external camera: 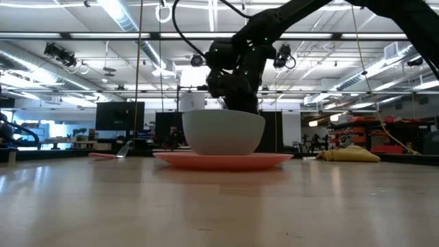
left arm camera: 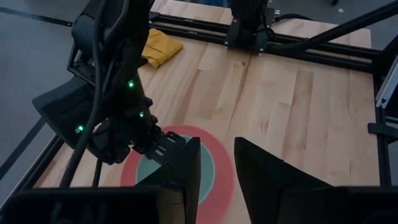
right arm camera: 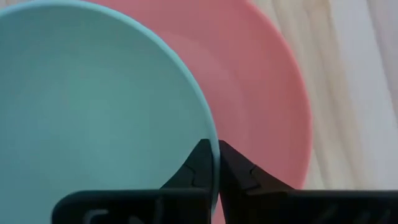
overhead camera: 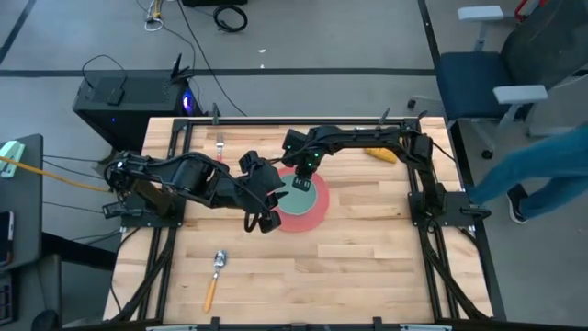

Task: Set table place
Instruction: Put the green bowl on top of the pink plate, then put the orange spoon into the green bowl

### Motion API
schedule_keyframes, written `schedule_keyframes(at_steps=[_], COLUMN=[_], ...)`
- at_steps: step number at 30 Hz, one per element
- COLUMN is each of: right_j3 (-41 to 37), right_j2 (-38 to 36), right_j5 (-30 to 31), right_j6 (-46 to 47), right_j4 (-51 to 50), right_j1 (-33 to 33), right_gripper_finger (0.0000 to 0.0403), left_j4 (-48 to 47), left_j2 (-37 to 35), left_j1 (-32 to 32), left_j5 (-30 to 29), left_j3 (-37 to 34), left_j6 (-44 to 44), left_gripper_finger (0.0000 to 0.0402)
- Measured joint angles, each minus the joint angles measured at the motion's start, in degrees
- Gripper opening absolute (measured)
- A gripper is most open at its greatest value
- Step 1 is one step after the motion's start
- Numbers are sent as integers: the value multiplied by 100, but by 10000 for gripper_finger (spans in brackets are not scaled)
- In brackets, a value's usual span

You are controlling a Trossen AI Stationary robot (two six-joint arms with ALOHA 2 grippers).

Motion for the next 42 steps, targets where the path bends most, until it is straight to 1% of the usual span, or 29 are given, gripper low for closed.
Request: schedule_keyframes(at_steps=[7, 16, 19, 21, 24, 27, 31, 33, 37, 42], right_j3=[-13, -13, 58, 159, 199, 197, 197, 197, 195, 195], right_j2=[-219, -272, -339, -516, -881, -1293, -1953, -2226, -2773, -3287], right_j5=[463, 434, 436, 436, 438, 436, 418, 403, 248, 174], right_j6=[-131, -167, -303, -317, -331, -393, -361, -387, -464, -524], right_j4=[15, 21, -102, -103, -105, -212, -297, -353, -473, -486], right_j1=[-4, 0, 2, 2, 8, 43, 133, 236, 514, 920], right_gripper_finger=[47, 92, 113, 126, 141, 147, 147, 145, 142, 143], left_j4=[2, 2, -35, -212, -713, -1482, -2377, -2517, -2514, -2458], left_j2=[0, 2, 2, 2, 0, 0, 23, 39, 58, 57], left_j1=[0, 0, 0, -1, -21, -105, -341, -520, -882, -1330], left_j5=[-1, -1, 8, 10, 14, 67, 456, 635, 1356, 2434], left_j3=[0, 0, 0, 0, 0, 0, 5, -72, -508, -1432], left_j6=[-2, -13, -307, -614, -1290, -2340, -4000, -4688, -5849, -7273], left_gripper_finger=[107, 107, 107, 107, 107, 107, 107, 107, 107, 107])
